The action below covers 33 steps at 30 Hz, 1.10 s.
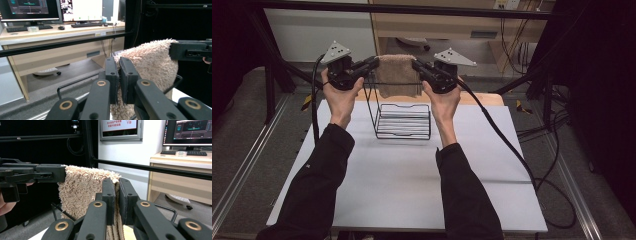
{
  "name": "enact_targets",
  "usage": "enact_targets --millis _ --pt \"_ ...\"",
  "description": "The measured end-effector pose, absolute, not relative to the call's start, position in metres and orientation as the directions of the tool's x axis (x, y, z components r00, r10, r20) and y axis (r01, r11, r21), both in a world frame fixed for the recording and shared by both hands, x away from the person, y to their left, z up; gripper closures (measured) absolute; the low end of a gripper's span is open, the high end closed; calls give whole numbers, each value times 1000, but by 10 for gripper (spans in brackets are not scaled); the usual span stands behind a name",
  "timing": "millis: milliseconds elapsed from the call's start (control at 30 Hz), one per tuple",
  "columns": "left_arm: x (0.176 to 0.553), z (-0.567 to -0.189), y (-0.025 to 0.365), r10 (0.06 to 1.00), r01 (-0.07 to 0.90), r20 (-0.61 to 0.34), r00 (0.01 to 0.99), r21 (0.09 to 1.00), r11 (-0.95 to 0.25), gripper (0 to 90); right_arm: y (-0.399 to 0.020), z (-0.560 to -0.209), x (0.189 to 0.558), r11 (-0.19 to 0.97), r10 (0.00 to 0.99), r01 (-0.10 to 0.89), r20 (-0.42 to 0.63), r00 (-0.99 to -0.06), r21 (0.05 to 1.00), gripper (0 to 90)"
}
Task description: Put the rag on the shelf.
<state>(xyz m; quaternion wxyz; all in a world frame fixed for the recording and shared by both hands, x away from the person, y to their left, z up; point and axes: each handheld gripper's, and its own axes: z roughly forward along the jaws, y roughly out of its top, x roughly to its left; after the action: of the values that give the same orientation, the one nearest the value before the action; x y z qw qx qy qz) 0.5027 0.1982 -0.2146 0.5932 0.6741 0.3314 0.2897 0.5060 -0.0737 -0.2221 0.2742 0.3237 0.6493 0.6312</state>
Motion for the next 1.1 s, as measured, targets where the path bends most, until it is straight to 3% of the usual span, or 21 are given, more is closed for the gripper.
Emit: enact_targets --millis 700,1100 --pt "485 -226 200 775 91 29 631 990 -110 851 -77 -229 493 34 758 77 25 -652 996 837" --pt "470 -236 197 758 112 44 650 982 -153 843 -80 -237 481 114 729 79 -30 -683 990 834"
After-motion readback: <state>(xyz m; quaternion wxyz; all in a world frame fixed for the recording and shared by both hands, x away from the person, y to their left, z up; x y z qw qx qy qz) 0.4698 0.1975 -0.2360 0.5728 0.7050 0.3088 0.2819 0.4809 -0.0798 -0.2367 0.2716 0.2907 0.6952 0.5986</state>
